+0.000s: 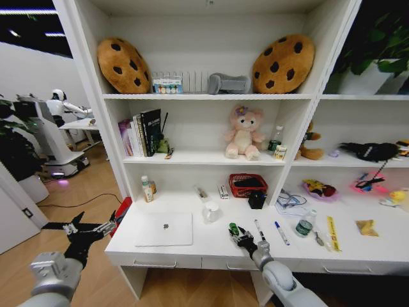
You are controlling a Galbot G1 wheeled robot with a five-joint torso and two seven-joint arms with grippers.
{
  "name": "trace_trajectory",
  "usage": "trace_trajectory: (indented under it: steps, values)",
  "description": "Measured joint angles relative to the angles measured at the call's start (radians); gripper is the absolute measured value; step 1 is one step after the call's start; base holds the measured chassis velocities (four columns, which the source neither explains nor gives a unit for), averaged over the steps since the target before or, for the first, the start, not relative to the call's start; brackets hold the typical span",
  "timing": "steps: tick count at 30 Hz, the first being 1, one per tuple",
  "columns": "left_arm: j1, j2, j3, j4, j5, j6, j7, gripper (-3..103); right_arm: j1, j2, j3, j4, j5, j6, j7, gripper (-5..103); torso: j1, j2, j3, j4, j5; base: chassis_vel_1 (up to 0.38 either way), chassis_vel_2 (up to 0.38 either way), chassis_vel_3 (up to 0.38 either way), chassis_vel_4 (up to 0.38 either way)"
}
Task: Organize the objects on the table.
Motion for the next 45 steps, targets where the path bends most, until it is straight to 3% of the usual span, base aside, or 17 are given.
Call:
trace_trajectory:
  steps: [3, 12, 33, 38, 45]
  values:
    - [0.000, 0.000, 0.000, 0.000, 0.000, 0.000, 0.000, 100, -0.006, -0.001, 0.007, 0.006, 0.000, 0.000, -0.001, 37, 0.000, 0.000, 0.000, 0.0001, 0.0001, 0.000, 0.000, 0.000, 0.000]
    - [0.000, 0.000, 0.000, 0.000, 0.000, 0.000, 0.000, 100, -0.028, -0.011, 0.034, 0.036, 0.002, 0.005, -0.004, 37, 0.000, 0.000, 0.000, 0.0000, 0.0002, 0.000, 0.000, 0.000, 0.000]
    - [0.000, 0.000, 0.000, 0.000, 0.000, 0.000, 0.000, 100, -0.140, -0.062, 0.151, 0.144, 0.006, 0.039, -0.101, 37, 0.000, 0.000, 0.000, -0.0001, -0.0001, 0.000, 0.000, 0.000, 0.000]
    - [0.000, 0.000, 0.000, 0.000, 0.000, 0.000, 0.000, 100, -0.107, -0.064, 0.137, 0.133, 0.013, 0.056, -0.116, 37, 0.000, 0.000, 0.000, -0.0002, 0.0001, 0.000, 0.000, 0.000, 0.000]
    - [0.000, 0.000, 0.000, 0.000, 0.000, 0.000, 0.000, 100, 0.057, -0.066, 0.051, 0.037, 0.033, 0.104, -0.132, 37, 0.000, 0.000, 0.000, 0.0000, 0.0000, 0.000, 0.000, 0.000, 0.000]
